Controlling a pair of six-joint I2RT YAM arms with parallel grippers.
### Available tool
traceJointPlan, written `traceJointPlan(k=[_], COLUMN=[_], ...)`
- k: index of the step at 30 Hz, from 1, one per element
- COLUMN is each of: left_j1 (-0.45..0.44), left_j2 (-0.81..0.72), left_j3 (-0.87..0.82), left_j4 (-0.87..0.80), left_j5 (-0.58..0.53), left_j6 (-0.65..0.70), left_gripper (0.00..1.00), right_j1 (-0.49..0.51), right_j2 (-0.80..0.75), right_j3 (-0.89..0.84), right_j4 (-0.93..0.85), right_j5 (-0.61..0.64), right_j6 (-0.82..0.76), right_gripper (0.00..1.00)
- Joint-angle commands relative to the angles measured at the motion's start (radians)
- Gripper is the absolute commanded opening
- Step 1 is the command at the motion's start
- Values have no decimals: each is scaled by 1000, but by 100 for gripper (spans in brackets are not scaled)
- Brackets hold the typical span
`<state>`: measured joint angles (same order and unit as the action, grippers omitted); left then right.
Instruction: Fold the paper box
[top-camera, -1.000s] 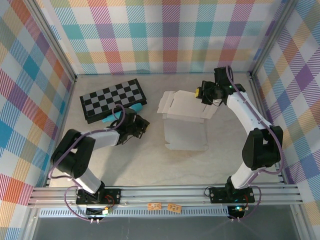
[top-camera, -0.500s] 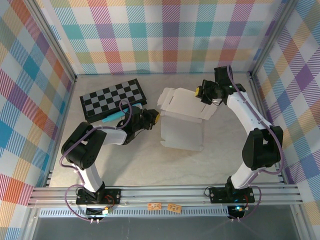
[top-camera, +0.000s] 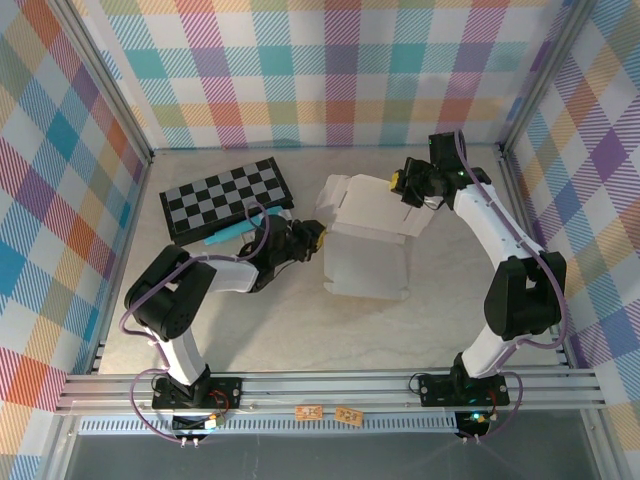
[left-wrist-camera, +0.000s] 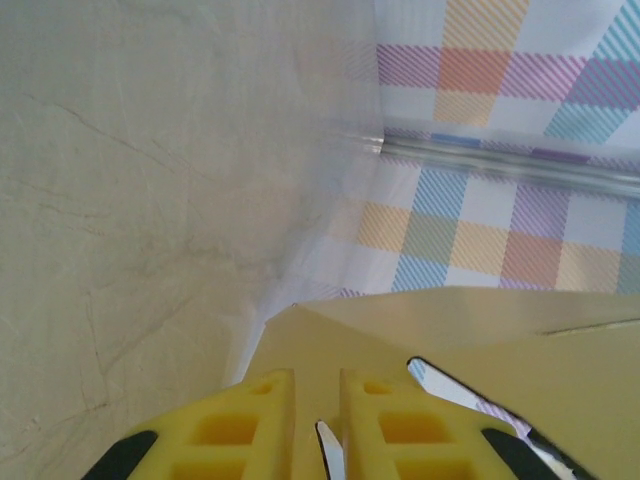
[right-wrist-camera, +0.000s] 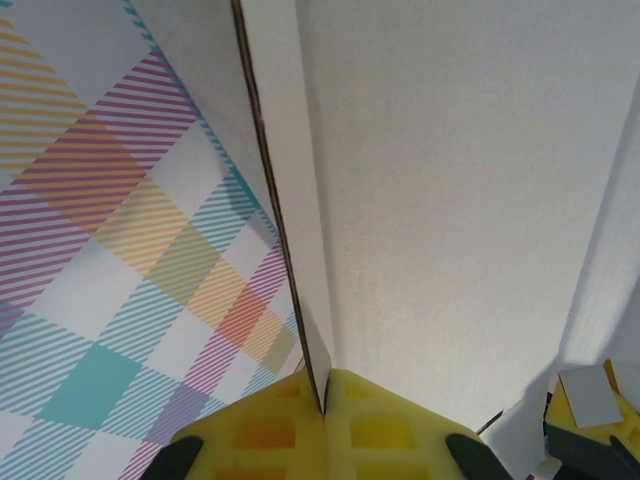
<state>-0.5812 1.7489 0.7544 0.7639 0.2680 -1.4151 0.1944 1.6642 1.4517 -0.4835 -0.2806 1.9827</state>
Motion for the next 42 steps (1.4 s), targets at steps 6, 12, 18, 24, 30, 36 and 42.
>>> traceJointPlan(k=[6, 12, 18, 24, 30, 36, 42], left_j1=[-44, -84, -144, -211, -251, -265, -261], left_j2=[-61, -89, -97, -30, 54, 14, -229], left_j3=[53, 179, 284, 455, 574, 596, 461], left_j4=[-190, -523, -769, -1098, -1318, -1379, -1261], left_j5=[-15, -108, -271, -492, -642, -697, -527], left_j6=[164, 351, 481, 536, 519, 554, 693], left_gripper=[27, 29, 32, 35, 35, 38, 59], right_j1=[-6, 0, 16, 51, 69, 74, 76], right_j2=[-3, -12, -18, -27, -40, -43, -43], right_j3=[-5, -15, -21, -25, -25, -33, -116], right_j4=[27, 15, 14, 9, -7, -27, 142], right_j5=[-35, -37, -31, -11, 26, 54, 68], right_j6=[54, 48, 50, 71, 75, -10, -197], right_gripper=[0, 0, 0, 0, 0, 0, 0])
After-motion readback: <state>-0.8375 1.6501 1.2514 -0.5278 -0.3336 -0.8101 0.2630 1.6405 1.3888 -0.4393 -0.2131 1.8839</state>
